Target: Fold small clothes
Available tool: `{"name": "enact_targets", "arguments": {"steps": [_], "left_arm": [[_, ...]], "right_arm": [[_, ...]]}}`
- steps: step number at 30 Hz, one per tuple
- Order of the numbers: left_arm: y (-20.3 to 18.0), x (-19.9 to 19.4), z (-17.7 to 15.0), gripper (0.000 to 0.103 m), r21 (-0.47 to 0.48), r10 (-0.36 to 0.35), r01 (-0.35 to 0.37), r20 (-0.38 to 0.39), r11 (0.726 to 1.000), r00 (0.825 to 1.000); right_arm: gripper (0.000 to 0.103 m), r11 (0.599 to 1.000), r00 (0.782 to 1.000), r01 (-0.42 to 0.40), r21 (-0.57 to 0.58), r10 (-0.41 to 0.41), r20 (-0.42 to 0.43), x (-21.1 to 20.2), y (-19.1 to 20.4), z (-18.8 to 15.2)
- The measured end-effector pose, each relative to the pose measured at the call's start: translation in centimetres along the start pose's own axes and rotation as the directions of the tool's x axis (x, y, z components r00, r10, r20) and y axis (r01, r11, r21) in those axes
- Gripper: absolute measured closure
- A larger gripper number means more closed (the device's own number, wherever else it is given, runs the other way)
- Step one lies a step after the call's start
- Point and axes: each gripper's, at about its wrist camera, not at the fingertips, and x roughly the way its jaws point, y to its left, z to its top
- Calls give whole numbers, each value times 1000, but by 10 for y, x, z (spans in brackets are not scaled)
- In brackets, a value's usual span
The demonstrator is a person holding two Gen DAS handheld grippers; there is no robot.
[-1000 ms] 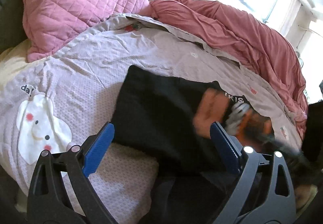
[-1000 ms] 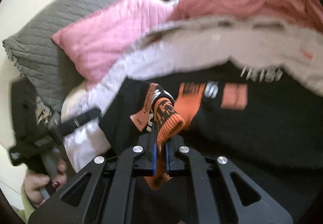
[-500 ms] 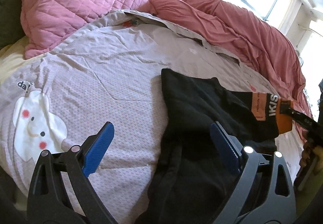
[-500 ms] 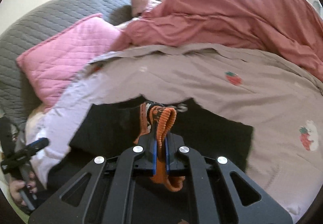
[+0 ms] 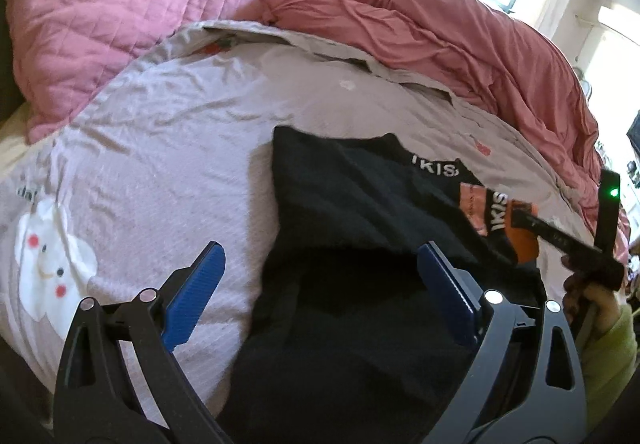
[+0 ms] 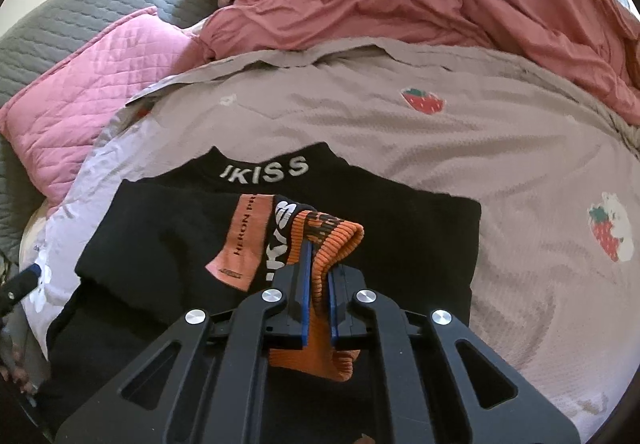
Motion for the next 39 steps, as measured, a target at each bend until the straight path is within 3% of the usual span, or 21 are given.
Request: {"name": "enact_targets", "arguments": {"steps": [8, 9, 12, 16, 19, 25, 32, 39], "left_arm": [[-38, 45, 19, 13, 106, 85, -80, -48, 991, 995], [-42, 54, 19, 13, 126, 97, -89, -57, 988, 994], [-47, 72, 21, 13, 156, 114, -102, -64, 982, 991], [-42, 94, 15, 13, 175, 106, -89, -90, 981, 990], [-37, 106, 6, 13, 166, 90, -71, -112, 984, 990], [-35, 108, 0, 12, 176, 81, -63, -96, 982, 992], [-32, 106, -1, 12, 161, 60, -46, -87, 986, 994], [-25, 98, -4, 11, 137, 46, -35, -77, 990, 996]], "right_arm": [[89, 997, 998, 64, 30, -64, -6, 5, -11, -6], [85, 996, 997, 77, 37, -77, -4, 3, -13, -6], [84, 994, 993, 109, 28, -109, 31, -7, -15, -8], [81, 997, 995, 76, -20, -75, 67, -20, -4, -12], [67, 998, 998, 21, -62, -17, 63, -21, 10, -15], [66, 995, 999, -19, -94, 22, 34, -12, 31, -16], [65, 998, 997, 40, -57, -44, -70, 18, 18, -27], [62, 998, 998, 34, -52, -37, -45, 10, 18, -27]]}}
